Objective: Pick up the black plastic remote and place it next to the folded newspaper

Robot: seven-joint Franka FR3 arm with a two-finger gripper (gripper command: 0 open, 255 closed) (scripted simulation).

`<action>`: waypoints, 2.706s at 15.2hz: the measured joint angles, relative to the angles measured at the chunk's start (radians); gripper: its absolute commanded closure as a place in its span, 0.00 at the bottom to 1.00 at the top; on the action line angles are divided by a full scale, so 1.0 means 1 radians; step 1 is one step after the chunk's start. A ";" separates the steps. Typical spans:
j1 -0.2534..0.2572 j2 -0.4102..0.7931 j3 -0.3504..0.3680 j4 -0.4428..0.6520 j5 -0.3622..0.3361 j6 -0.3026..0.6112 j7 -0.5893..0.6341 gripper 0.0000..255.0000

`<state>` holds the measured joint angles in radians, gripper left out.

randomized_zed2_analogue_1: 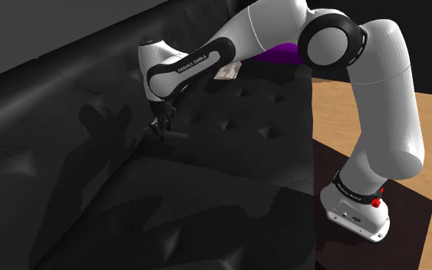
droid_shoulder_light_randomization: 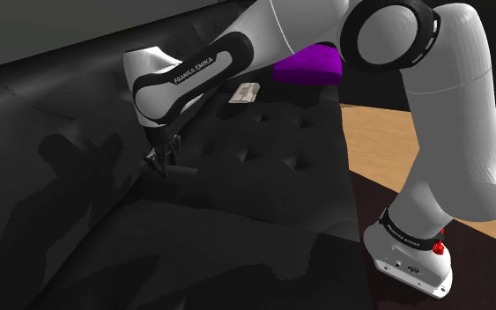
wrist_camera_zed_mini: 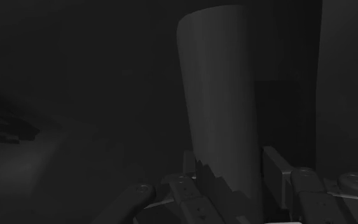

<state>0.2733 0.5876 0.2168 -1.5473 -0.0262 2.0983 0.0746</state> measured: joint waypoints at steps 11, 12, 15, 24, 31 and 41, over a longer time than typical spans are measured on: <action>-0.001 -0.018 0.004 0.007 0.005 -0.028 -0.001 1.00; 0.000 -0.020 0.005 0.014 0.005 -0.039 0.000 1.00; 0.000 -0.031 0.006 0.040 0.007 -0.075 0.002 1.00; -0.002 -0.072 0.011 0.100 0.014 -0.175 0.004 1.00; -0.071 -0.149 -0.004 0.028 0.034 -0.185 -0.078 1.00; -0.225 -0.251 -0.061 -0.118 0.066 -0.156 -0.290 1.00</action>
<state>0.0483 0.3361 0.1555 -1.6649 0.0398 1.9420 -0.2152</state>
